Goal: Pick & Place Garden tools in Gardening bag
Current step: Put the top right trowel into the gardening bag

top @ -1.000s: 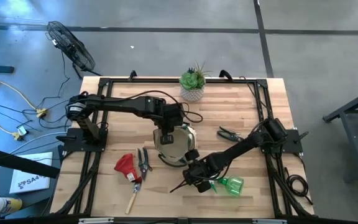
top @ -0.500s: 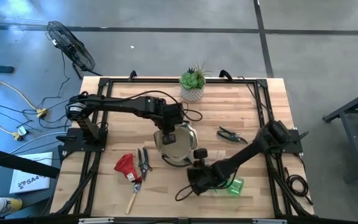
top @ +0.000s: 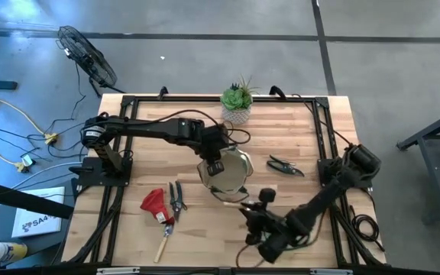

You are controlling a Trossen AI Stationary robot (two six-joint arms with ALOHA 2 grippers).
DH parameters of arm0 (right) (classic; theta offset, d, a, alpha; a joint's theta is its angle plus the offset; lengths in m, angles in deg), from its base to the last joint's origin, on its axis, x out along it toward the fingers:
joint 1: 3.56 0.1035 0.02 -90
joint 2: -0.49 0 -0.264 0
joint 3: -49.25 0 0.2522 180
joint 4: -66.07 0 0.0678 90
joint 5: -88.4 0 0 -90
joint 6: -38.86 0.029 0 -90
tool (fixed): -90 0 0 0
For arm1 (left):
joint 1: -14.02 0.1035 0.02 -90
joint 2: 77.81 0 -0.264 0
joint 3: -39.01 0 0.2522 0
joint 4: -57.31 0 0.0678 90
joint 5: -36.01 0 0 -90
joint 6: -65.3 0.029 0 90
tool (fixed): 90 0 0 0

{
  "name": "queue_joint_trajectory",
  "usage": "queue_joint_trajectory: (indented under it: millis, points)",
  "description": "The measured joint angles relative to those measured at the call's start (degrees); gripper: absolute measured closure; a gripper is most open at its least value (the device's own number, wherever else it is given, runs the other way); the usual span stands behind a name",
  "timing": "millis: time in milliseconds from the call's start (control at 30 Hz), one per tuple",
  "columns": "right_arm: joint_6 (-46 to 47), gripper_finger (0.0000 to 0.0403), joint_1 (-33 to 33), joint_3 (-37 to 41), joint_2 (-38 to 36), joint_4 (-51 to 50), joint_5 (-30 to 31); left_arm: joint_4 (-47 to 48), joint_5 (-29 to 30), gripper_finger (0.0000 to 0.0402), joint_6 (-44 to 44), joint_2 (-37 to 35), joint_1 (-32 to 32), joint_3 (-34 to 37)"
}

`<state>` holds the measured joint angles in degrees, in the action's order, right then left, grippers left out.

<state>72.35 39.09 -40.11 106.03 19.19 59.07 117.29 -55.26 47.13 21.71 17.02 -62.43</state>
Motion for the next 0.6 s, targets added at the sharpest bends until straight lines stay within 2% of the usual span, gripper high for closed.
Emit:
queue_joint_trajectory:
  millis: [233, 433, 600]
  points:
    - [0.1, 0.0352, 0.3, 0.0, -0.3, 2.4, 18.3, -4.2, -3.2, 0.0401, -1.6, 0.0, 0.0, 0.0]
    - [1.3, 0.0352, -1.5, 0.0, -0.3, 2.5, 20.4, -4.3, -3.2, 0.0401, -1.6, 0.0, 0.0, 0.0]
    - [0.9, 0.0352, 0.8, -0.1, -3.1, 3.7, 22.5, -4.5, -3.2, 0.0401, -1.6, 0.0, 0.0, 0.0]
